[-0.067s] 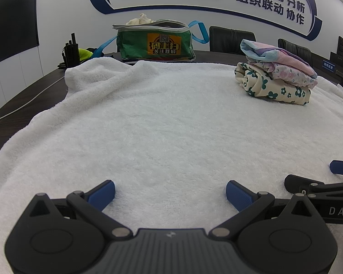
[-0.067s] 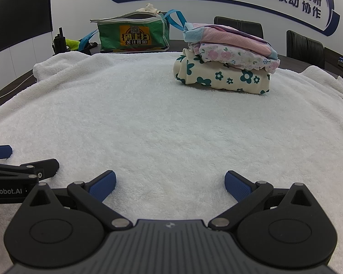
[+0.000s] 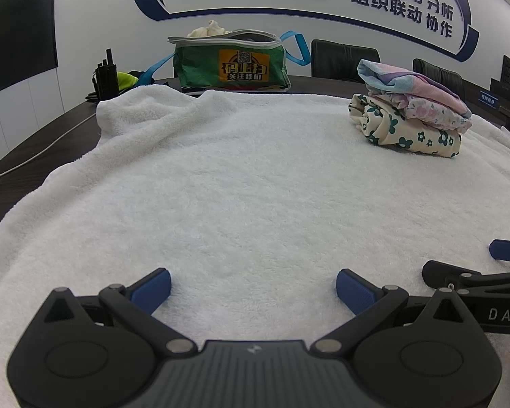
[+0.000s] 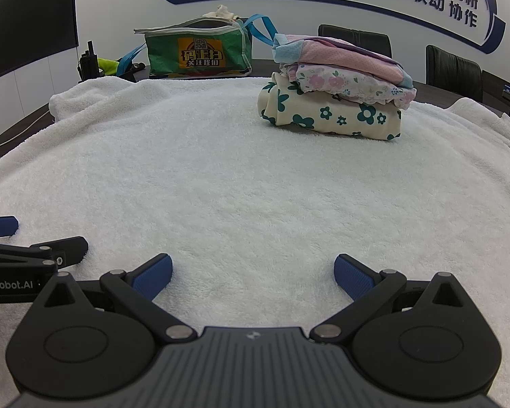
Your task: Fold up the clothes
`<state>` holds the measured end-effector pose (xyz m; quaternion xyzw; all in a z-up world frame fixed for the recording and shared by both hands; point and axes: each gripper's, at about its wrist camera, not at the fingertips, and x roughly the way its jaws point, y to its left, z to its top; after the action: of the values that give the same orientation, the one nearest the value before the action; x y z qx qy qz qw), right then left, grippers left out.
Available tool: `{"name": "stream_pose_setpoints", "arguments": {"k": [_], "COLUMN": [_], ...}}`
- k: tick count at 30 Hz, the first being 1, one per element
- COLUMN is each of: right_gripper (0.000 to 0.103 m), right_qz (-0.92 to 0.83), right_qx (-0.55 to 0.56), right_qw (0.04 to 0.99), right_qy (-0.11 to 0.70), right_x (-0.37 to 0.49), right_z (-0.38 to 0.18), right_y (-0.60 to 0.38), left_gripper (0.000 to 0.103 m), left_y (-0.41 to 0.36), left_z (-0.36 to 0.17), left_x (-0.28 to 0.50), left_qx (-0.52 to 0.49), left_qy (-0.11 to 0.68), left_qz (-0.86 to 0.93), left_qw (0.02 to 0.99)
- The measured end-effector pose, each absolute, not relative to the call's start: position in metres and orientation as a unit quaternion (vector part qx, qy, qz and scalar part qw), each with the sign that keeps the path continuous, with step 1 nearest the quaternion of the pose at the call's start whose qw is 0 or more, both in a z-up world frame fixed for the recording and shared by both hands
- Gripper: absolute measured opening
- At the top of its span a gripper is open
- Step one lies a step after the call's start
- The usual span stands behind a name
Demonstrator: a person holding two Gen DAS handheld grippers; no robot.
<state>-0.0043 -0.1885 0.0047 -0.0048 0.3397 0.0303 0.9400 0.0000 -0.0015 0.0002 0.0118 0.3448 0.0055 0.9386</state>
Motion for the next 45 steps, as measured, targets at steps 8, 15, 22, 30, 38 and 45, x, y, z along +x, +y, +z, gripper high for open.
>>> {"name": "stream_pose_setpoints", "arguments": {"k": [8, 15, 22, 30, 38, 45], "right_gripper": [0.102, 0.102, 0.102, 0.102, 0.102, 0.102], "right_qz": [0.03, 0.03, 0.03, 0.03, 0.03, 0.031], "right_qx": [-0.004, -0.004, -0.004, -0.004, -0.004, -0.003], "right_qw": [0.94, 0.94, 0.94, 0.94, 0.94, 0.94], "right_qy": [0.34, 0.34, 0.34, 0.34, 0.34, 0.339], "right_x": [-0.0046, -0.0048, -0.005, -0.0051, -0.0051, -0.0038], "right_z": [0.0048, 0.0049, 0.0051, 0.0051, 0.005, 0.0048], "right_y": [-0.1886, -0.1884, -0.1885, -0.1888, -0.1888, -0.1892], "left_gripper": [0.103, 0.103, 0.103, 0.103, 0.103, 0.103], "left_y": [-0.0014, 0.0014, 0.0017, 0.0017, 0.0017, 0.0014], "left_z": [0.0001, 0.0004, 0.0003, 0.0001, 0.0001, 0.0], "left_x": [0.002, -0.0013, -0.0016, -0.0018, -0.0017, -0.0018], "left_qx": [0.006, 0.002, 0.003, 0.003, 0.003, 0.004], "left_qy": [0.346, 0.341, 0.34, 0.34, 0.34, 0.34], "left_qz": [0.004, 0.001, 0.001, 0.001, 0.001, 0.001], "left_qw": [0.938, 0.94, 0.94, 0.94, 0.94, 0.94]}}
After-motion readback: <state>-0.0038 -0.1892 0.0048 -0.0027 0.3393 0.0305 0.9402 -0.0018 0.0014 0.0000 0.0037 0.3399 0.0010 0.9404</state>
